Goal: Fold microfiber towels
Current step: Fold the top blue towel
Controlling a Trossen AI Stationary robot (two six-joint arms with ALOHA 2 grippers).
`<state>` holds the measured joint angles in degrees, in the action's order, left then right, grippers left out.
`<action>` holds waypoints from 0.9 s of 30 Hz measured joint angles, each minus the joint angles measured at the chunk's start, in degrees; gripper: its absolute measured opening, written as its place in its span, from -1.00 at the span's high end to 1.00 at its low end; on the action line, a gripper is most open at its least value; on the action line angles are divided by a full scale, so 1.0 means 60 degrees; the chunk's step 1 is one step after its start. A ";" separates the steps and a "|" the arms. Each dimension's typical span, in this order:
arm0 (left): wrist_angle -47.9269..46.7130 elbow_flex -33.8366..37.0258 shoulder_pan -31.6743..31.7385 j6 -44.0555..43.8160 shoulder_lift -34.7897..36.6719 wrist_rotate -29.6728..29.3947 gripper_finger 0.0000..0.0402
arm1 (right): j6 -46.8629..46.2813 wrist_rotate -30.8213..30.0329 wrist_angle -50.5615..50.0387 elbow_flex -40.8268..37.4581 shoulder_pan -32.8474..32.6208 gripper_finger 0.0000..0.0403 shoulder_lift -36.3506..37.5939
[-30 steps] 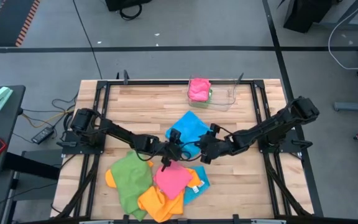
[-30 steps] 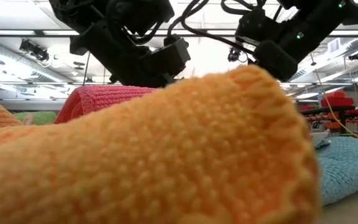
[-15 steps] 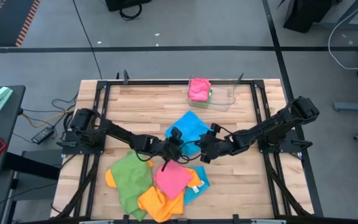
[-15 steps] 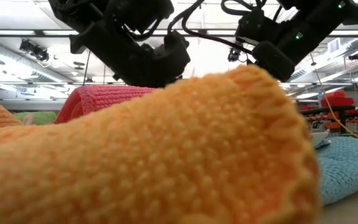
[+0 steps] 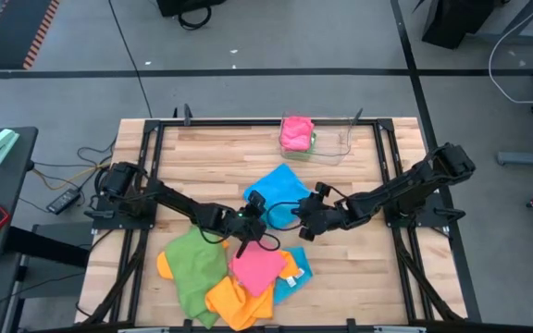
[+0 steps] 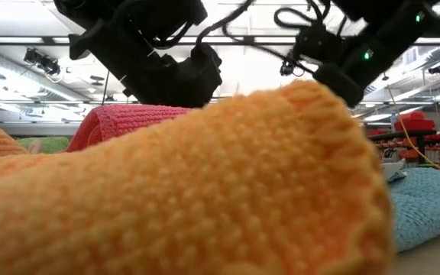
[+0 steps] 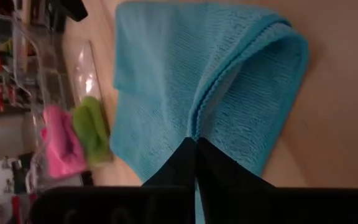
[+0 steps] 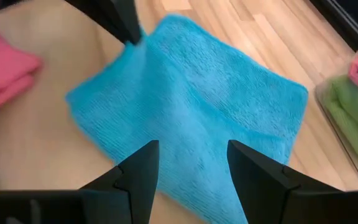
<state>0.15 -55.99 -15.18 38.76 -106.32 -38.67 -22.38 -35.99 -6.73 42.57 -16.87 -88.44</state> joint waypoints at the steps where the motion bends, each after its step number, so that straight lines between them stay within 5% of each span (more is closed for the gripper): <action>1: -0.0106 0.0000 0.0000 -0.0131 0.0000 0.0090 0.92 | 0.0003 0.0012 0.0343 -0.0175 0.0052 0.01 0.0000; 5: -0.0437 -0.0004 0.0055 -0.0752 -0.0044 0.0994 0.92 | 0.0016 0.0228 0.1805 -0.0933 0.0248 0.01 0.0000; 12: -0.0843 0.0025 0.0081 -0.1446 -0.0091 0.1030 0.90 | 0.0175 0.0255 0.2990 -0.1770 0.0474 0.01 -0.0004; 27: -0.1395 0.0025 -0.0020 -0.2229 0.0341 0.1192 0.52 | 0.0511 0.0259 0.3196 -0.1921 0.0636 0.01 -0.0004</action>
<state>-8.22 -55.83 -15.30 25.38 -104.28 -31.52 -19.31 -34.44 12.45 31.05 -13.06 -88.47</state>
